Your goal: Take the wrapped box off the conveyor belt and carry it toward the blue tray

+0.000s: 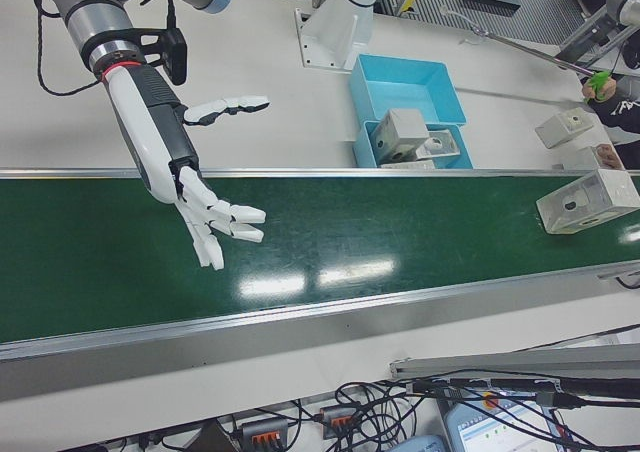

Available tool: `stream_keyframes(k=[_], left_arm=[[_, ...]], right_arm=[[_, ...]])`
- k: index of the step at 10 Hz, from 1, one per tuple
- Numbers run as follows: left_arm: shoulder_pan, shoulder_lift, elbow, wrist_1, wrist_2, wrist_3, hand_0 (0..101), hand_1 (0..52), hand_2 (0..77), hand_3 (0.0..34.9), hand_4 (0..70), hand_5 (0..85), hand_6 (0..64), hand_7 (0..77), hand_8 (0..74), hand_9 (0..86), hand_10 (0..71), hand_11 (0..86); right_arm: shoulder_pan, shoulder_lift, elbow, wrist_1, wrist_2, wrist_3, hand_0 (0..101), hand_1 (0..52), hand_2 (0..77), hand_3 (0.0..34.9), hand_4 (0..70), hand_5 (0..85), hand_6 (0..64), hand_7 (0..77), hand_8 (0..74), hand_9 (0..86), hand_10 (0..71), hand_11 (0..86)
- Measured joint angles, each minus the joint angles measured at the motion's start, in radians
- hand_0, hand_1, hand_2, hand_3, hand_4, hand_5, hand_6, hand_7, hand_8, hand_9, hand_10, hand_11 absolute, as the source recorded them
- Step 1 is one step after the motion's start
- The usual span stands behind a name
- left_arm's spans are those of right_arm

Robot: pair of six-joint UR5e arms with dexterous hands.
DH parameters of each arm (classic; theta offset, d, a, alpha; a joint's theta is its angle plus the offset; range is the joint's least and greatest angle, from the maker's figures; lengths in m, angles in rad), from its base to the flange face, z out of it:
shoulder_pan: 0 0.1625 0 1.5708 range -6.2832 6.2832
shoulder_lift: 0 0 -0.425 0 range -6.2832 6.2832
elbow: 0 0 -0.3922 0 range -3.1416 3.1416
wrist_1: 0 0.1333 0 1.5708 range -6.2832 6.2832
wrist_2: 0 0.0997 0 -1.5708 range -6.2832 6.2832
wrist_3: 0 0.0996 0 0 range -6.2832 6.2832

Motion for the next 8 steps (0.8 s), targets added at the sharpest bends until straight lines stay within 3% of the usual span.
stream_keyframes(k=[3, 4, 6, 8], left_arm=[[0.0, 0.0, 0.0, 0.0, 0.0, 0.0, 0, 0.0, 0.5, 0.0, 0.0, 1.1, 0.0, 0.5, 0.5, 0.0, 0.5, 0.0], [0.0, 0.0, 0.0, 0.0, 0.0, 0.0, 0, 0.0, 0.5, 0.0, 0.0, 1.1, 0.0, 0.5, 0.5, 0.0, 0.5, 0.0], [0.0, 0.0, 0.0, 0.0, 0.0, 0.0, 0, 0.0, 1.1, 0.0, 0.0, 1.1, 0.0, 0.5, 0.5, 0.0, 0.5, 0.0], [0.0, 0.0, 0.0, 0.0, 0.0, 0.0, 0, 0.0, 1.1, 0.0, 0.0, 1.1, 0.0, 0.5, 0.5, 0.0, 0.5, 0.0]], right_arm=[[-0.002, 0.013, -0.035, 0.023, 0.0, 0.001, 47, 11.5, 12.0, 6.9, 12.0, 22.9, 4.4, 18.5, 0.5, 4.9, 0.0, 1.6], [-0.003, 0.016, -0.054, 0.049, 0.0, 0.002, 47, 11.5, 12.0, 6.9, 12.0, 22.9, 4.4, 18.5, 0.5, 4.9, 0.0, 1.6], [-0.003, 0.018, -0.088, 0.112, 0.0, 0.005, 47, 12.5, 13.1, 2.9, 15.8, 24.0, 4.9, 19.6, 0.5, 4.9, 2.2, 4.4], [-0.003, 0.019, -0.1, 0.148, -0.001, 0.01, 47, 12.5, 13.1, 2.9, 15.8, 24.0, 4.9, 19.6, 0.5, 4.9, 2.2, 4.4]])
